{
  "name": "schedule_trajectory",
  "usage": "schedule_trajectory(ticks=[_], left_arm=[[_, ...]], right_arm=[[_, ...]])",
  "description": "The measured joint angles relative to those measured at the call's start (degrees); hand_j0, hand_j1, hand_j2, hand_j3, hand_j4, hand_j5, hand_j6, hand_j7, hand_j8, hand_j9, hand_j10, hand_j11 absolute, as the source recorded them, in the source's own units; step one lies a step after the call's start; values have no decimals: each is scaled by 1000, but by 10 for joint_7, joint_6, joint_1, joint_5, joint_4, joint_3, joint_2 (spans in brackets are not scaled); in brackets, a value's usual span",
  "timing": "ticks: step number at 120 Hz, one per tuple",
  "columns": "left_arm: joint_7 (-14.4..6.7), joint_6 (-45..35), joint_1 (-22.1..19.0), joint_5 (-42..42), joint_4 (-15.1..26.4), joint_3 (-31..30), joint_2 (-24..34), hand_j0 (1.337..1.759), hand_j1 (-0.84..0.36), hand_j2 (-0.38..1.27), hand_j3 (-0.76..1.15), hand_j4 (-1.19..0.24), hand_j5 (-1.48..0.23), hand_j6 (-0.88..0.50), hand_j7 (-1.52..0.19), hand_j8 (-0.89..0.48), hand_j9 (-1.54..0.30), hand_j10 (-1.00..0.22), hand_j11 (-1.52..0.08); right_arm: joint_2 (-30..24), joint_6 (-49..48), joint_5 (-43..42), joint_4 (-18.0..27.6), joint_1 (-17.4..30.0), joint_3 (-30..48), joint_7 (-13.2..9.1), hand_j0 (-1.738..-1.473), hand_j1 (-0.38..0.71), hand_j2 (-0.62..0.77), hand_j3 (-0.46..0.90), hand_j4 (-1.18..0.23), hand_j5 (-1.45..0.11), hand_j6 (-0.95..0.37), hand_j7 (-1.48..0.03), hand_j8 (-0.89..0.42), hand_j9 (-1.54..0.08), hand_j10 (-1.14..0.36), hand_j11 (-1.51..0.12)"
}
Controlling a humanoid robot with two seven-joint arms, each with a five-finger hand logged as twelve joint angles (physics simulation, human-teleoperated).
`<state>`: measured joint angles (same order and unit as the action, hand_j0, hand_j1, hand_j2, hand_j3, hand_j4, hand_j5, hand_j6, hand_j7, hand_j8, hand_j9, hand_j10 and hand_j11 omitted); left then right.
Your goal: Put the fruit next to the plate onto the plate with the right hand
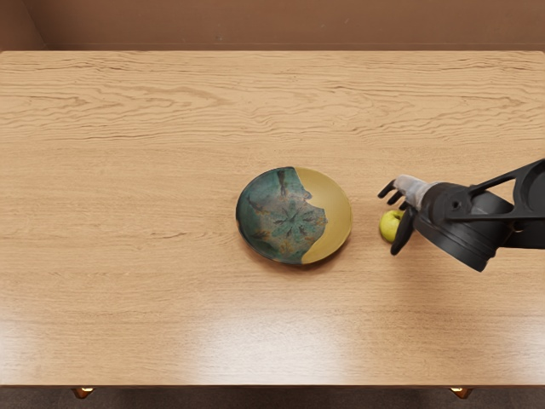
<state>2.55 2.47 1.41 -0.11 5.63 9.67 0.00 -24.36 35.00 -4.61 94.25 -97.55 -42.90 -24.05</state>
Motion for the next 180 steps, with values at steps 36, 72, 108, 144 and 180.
schedule_trajectory(ticks=[36, 72, 108, 144, 180], left_arm=[[0, 0, 0, 0, 0, 0, 0, 1658, 53, 50, 0, -247, -321, -247, -321, -247, -321, -247, -321], [0, 0, 0, 0, 0, 0, 0, 1658, 53, 50, 0, -247, -321, -247, -321, -247, -321, -247, -321], [0, 0, 0, 0, 0, 0, 0, 1658, 53, 50, 0, -247, -321, -247, -321, -247, -321, -247, -321], [0, 0, 0, 0, 0, 0, 0, 1658, 53, 50, 0, -247, -321, -247, -321, -247, -321, -247, -321], [0, 0, 0, 0, 0, 0, 0, 1658, 53, 49, 0, -247, -321, -247, -321, -247, -321, -247, -321]], right_arm=[[4, 0, -5, -23, 25, 1, 2, -1658, 67, -69, 0, -347, -451, -347, -451, -347, -450, -347, -451], [5, 0, -6, -25, 27, 7, 2, -1658, 219, -70, 0, -483, -634, -472, -631, -416, -633, -484, -633], [4, -2, -16, -32, 39, 10, 3, -1646, 247, -12, -2, -593, -815, -435, -792, -365, -818, -593, -821], [-19, 0, -18, -48, 51, 10, 3, -1648, 221, 139, 0, -670, -888, -476, -878, -436, -903, -663, -904], [-123, 0, -14, -11, 22, 106, 1, -1653, 219, 135, 0, -683, -893, -469, -889, -431, -910, -674, -909]])
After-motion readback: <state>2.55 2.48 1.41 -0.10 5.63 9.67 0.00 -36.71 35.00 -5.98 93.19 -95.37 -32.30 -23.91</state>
